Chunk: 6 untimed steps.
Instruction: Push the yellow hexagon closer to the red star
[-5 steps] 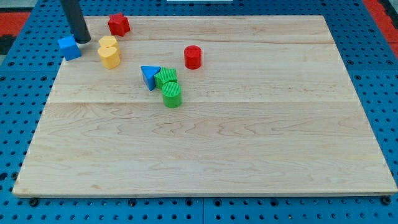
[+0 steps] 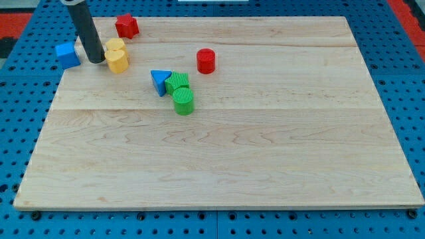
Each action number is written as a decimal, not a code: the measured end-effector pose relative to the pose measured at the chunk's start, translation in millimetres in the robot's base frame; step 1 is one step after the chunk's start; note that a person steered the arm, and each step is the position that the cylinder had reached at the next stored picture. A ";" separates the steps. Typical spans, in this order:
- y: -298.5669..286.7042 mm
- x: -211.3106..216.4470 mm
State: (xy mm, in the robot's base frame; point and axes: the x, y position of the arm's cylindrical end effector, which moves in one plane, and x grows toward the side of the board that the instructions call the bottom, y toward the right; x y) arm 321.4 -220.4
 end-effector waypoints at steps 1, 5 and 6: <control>9.4 0.0; 54.7 -1.2; 84.4 -20.2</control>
